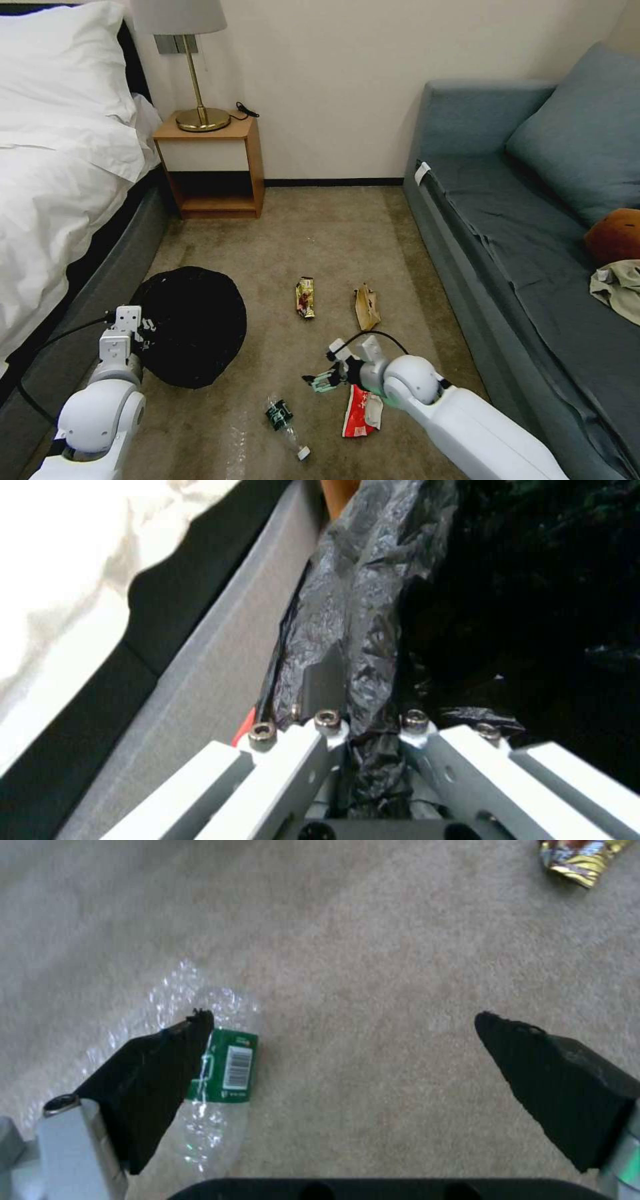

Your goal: Pick up the trash bin, then pick up the garbage on the floor and place it into the trash bin.

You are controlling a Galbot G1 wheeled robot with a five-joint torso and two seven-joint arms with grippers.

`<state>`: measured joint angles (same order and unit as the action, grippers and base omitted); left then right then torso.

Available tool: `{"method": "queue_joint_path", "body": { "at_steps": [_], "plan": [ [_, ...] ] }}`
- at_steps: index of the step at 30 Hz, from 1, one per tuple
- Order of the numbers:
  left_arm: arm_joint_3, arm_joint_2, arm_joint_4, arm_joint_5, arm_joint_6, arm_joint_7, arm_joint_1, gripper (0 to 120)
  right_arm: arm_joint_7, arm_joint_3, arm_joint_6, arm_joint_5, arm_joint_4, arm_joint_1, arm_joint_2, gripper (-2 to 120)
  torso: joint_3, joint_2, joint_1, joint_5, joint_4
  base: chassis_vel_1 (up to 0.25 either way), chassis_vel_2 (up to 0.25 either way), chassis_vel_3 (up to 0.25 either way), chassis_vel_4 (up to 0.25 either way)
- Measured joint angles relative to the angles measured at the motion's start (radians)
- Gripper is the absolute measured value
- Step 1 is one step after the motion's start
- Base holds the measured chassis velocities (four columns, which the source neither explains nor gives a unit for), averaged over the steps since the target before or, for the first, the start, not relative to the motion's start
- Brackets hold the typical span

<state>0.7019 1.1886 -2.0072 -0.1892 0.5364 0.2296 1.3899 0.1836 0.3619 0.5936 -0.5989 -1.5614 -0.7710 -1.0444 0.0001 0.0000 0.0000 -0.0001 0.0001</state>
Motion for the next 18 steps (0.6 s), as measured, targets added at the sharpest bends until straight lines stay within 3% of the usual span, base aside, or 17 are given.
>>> {"method": "queue_joint_path", "body": {
  "at_steps": [9,18],
  "plan": [
    [0.002,0.004,-0.011,-0.007,0.010,0.003,-0.011,1,-0.009,0.198,0.017,-0.070,0.045,0.111,-0.024,100,0.000,0.000,0.000,0.0000,0.0000,0.000,0.000,0.000,0.000],
    [0.002,0.014,-0.024,-0.024,0.020,0.009,-0.017,1,-0.029,0.322,0.025,-0.087,0.095,0.135,-0.137,100,0.000,0.000,0.000,-0.0001,0.0001,0.000,0.000,0.000,0.000]
  ]
}}
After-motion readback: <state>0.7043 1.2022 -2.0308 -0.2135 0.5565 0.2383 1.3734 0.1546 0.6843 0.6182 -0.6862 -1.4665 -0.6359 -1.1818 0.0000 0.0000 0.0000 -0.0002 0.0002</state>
